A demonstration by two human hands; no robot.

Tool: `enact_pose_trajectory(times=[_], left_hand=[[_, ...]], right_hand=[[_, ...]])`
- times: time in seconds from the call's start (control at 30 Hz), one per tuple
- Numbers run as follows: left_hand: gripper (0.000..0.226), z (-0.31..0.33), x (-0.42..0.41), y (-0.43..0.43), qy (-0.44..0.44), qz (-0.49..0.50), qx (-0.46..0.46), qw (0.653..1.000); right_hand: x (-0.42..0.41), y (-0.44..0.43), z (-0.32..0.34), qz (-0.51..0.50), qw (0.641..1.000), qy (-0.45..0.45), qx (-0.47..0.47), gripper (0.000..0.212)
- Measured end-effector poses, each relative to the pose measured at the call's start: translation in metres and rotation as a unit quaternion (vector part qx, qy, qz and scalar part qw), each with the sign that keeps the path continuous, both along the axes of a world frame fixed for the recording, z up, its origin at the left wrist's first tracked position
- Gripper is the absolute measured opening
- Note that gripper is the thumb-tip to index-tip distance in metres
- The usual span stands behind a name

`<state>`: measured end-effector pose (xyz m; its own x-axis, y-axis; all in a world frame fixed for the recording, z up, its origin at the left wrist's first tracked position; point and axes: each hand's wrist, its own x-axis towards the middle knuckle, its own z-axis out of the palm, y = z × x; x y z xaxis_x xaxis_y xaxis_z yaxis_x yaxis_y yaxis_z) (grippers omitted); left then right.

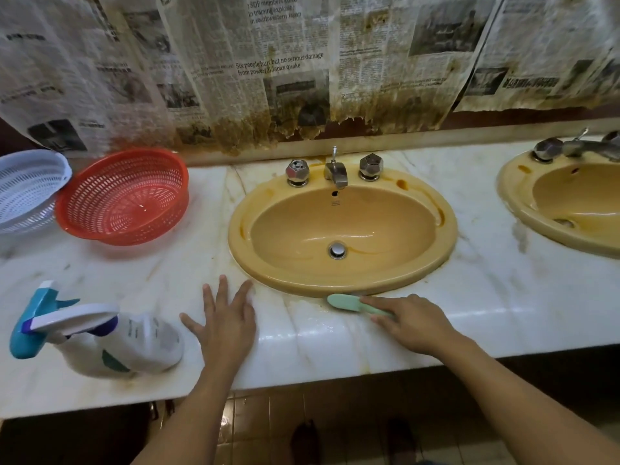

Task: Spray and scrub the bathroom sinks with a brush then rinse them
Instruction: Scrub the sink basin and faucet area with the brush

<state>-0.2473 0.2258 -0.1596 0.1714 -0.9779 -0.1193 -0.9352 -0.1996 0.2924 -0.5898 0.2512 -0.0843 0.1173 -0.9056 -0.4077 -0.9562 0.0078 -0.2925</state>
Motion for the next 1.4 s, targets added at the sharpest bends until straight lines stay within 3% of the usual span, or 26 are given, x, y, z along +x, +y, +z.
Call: enact_pose_trajectory(times=[0.23,0.4,0.6,0.73,0.87,1.0,1.27,1.4], left_hand=[[0.059,-0.003,-0.001,-0.001,-0.041,0.004,0.013,0.999],[0.056,-0.001,-0.003,0.001,-0.042,-0.001,0.015,0.999],[0.053,0.001,-0.004,-0.002,-0.041,-0.007,0.021,0.999],[0.053,0.001,-0.004,-0.002,-0.045,-0.014,0.020,0.999],[0.054,0.001,-0.004,-0.002,-0.048,-0.011,0.018,0.999],[0.054,-0.002,-0.002,-0.002,-0.043,-0.005,0.019,0.999],[0.055,-0.005,-0.002,-0.003,-0.042,-0.003,0.011,0.999],[0.054,-0.004,-0.003,-0.002,-0.040,-0.005,0.006,0.999]], right_hand=[[0.072,-0.024,-0.012,0.086,0.995,-0.021,-0.049,0.045],[0.022,-0.015,-0.015,0.099,0.994,-0.006,-0.054,0.046],[-0.069,0.009,-0.002,0.004,0.999,0.017,-0.032,0.042],[-0.040,0.012,0.013,-0.103,0.981,-0.160,-0.041,0.038],[0.050,-0.016,-0.002,-0.126,0.966,-0.225,-0.033,0.038],[0.106,-0.023,-0.006,-0.134,0.968,-0.212,-0.019,0.042],[-0.028,-0.001,0.003,-0.304,0.939,-0.147,-0.067,0.036],[-0.030,0.004,0.004,-0.321,0.929,-0.167,-0.076,0.038]])
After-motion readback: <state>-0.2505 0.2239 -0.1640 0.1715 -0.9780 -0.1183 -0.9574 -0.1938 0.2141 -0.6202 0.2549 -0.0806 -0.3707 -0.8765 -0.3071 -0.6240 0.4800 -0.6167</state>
